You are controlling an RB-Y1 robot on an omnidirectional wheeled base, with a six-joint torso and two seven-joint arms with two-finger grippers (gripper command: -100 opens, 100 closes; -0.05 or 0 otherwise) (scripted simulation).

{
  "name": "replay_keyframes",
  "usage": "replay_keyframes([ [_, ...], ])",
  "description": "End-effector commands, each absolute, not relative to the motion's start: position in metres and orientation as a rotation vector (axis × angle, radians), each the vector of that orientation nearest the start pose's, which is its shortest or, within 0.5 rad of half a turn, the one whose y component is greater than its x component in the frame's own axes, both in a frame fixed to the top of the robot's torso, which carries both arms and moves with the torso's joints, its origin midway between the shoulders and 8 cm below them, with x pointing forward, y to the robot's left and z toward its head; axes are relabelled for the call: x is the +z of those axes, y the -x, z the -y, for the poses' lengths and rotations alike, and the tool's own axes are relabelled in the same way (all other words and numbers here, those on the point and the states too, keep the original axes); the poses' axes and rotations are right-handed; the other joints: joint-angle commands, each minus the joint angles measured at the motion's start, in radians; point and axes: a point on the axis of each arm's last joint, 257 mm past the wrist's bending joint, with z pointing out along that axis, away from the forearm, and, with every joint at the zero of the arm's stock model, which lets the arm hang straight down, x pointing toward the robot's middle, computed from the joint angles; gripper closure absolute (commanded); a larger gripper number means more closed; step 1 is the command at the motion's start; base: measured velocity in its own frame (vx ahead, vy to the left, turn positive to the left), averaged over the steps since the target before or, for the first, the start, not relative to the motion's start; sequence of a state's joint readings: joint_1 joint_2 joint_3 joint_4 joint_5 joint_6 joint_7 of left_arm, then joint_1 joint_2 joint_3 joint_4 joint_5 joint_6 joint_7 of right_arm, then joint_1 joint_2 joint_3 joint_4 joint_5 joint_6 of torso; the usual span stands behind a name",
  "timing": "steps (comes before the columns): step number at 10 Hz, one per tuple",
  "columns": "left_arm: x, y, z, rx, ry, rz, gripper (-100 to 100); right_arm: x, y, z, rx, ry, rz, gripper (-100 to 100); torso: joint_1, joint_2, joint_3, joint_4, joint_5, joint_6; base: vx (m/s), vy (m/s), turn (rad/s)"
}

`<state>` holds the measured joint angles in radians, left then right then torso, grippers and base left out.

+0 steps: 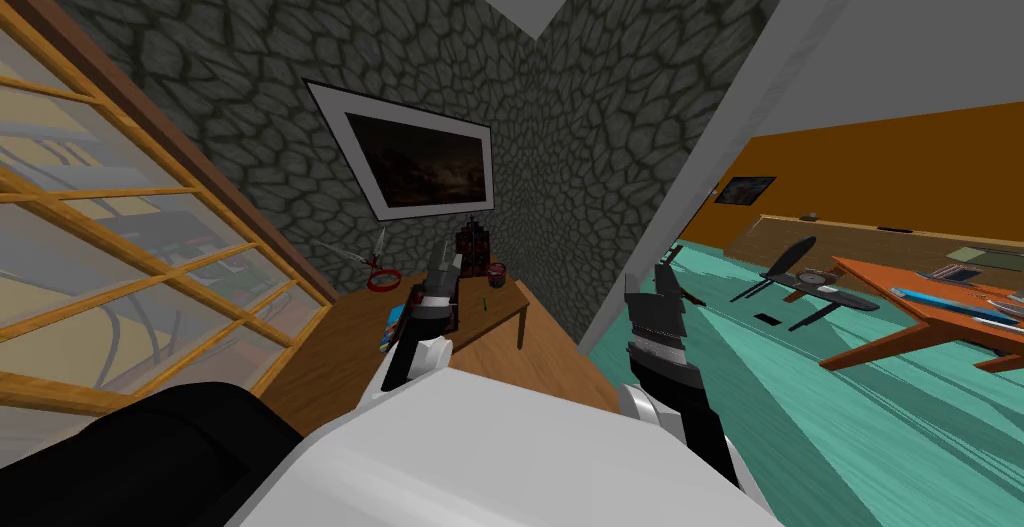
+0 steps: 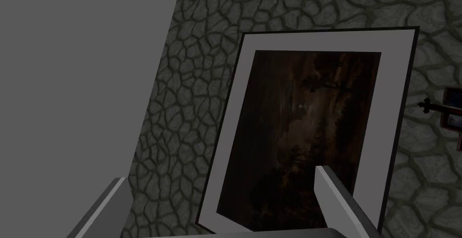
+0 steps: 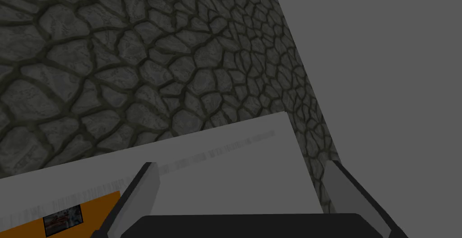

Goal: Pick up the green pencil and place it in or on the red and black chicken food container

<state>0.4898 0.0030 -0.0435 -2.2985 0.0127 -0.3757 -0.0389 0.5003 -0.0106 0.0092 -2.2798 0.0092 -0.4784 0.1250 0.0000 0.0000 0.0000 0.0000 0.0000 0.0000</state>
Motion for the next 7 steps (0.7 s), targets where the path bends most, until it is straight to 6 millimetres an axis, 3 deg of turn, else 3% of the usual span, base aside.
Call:
replay_keyframes([
  [1,0.002,-0.366,-0.265,-1.282,0.719,-0.738,-100,0.020,-0.348,0.275,1.185,-0.614,-0.671,0,0.000,0.000,0.000,0.000,0.000,0.000,0.003,0.003,-0.047],
  [4,-0.030,-0.374,-0.264,-1.213,0.718,-0.869,-100,0.020,-0.348,0.275,1.185,-0.614,-0.671,0,0.001,0.000,0.000,0.000,0.000,0.000,0.007,0.014,-0.089],
  [7,-0.079,-0.380,-0.270,-1.109,0.752,-1.011,-100,0.020,-0.348,0.275,1.185,-0.614,-0.671,0,0.002,-0.001,0.000,0.000,0.000,0.000,0.011,0.020,-0.147],
])
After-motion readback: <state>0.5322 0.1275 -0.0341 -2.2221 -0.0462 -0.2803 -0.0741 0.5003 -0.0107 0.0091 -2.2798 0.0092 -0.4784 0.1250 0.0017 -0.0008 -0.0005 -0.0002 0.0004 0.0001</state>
